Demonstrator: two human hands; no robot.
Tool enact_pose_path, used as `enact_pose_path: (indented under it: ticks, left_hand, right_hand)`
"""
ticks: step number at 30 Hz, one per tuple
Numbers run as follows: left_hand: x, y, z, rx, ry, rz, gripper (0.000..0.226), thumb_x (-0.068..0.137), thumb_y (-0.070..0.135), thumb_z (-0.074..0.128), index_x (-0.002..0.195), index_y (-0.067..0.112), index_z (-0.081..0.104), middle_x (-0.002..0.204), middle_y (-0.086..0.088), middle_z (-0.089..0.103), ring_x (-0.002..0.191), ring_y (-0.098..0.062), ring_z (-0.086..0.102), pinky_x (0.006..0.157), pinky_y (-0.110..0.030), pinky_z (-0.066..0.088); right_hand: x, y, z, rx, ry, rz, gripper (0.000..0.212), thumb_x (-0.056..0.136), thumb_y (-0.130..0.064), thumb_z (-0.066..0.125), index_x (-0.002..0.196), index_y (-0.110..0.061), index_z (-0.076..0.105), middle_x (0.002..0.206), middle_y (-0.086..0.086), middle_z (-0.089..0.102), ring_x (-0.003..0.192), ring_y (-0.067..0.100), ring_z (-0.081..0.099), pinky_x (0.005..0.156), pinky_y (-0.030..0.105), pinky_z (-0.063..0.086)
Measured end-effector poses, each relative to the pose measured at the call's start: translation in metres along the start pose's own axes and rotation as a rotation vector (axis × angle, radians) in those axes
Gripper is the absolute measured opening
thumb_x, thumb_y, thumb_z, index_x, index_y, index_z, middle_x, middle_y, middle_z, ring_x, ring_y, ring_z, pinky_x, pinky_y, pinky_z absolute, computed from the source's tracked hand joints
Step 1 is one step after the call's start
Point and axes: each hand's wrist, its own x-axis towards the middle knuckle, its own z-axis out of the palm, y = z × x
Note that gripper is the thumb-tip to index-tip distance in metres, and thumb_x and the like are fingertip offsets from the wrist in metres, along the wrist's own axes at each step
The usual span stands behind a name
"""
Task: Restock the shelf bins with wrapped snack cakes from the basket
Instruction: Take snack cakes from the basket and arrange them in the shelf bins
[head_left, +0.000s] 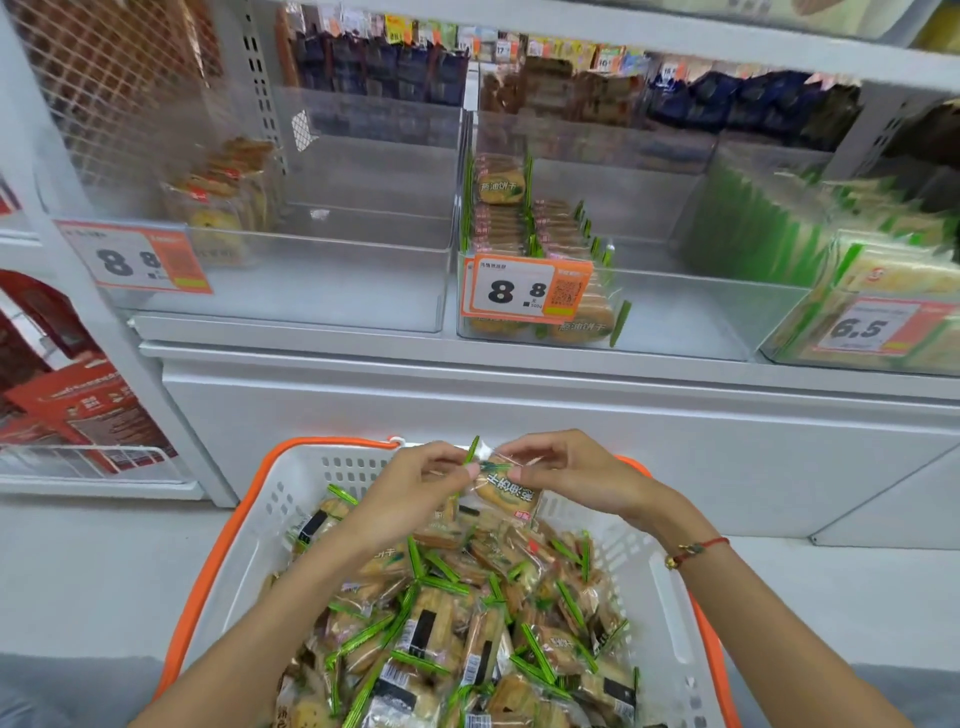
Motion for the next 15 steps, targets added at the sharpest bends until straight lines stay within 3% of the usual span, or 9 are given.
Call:
enact_pose_path:
  ticks: [3,5,8,11,15]
  left_hand:
    - [0.003,0.016,-0.001,-0.038,0.085,0.119,0.009,0.090,0.024,0.063,0.096,0.029,0.067,0.094,0.011,0.071,0.092,-0.005,0.064,0.081,-0.023,0.049]
    - [0.004,0.030,0.000,-0.108,0.152,0.171,0.014,0.088,0.029,0.063,0.102,0.032,0.065,0.101,0.016,0.069,0.098,0.000,0.062,0.087,-0.023,0.050]
    - [0.006,0.044,-0.002,-0.193,0.124,0.109,0.041,0.077,0.048,0.061,0.114,0.032,0.055,0.115,0.016,0.061,0.105,-0.002,0.060,0.091,-0.026,0.050]
    - [0.011,0.058,-0.011,-0.182,0.122,0.129,0.022,0.083,0.032,0.065,0.102,0.025,0.057,0.104,0.007,0.066,0.095,-0.008,0.064,0.082,-0.020,0.052]
    - [0.024,0.092,-0.027,-0.170,0.218,0.352,0.014,0.085,0.024,0.066,0.098,0.020,0.064,0.094,0.008,0.068,0.086,0.005,0.061,0.075,-0.007,0.045]
  right_hand:
    - [-0.001,-0.018,-0.001,-0.165,0.040,-0.100,0.022,0.084,-0.015,0.072,0.102,-0.025,0.065,0.079,-0.007,0.060,0.067,-0.001,0.054,0.070,0.014,0.045]
    - [-0.001,-0.028,-0.002,-0.239,0.110,-0.163,0.012,0.082,-0.016,0.074,0.093,-0.014,0.070,0.071,-0.009,0.059,0.063,-0.001,0.051,0.068,0.018,0.043]
    - [-0.001,-0.040,-0.006,0.002,0.284,-0.147,0.013,0.080,-0.013,0.075,0.091,-0.016,0.068,0.076,-0.010,0.066,0.070,-0.001,0.059,0.071,0.018,0.047]
    - [-0.001,-0.051,-0.014,0.229,0.393,-0.093,0.019,0.083,-0.011,0.071,0.096,-0.019,0.061,0.081,-0.013,0.069,0.073,-0.004,0.063,0.070,0.014,0.048]
    - [0.000,-0.077,-0.035,0.185,0.382,-0.252,0.037,0.079,-0.007,0.074,0.109,-0.024,0.060,0.096,-0.006,0.071,0.085,0.005,0.066,0.071,0.016,0.050]
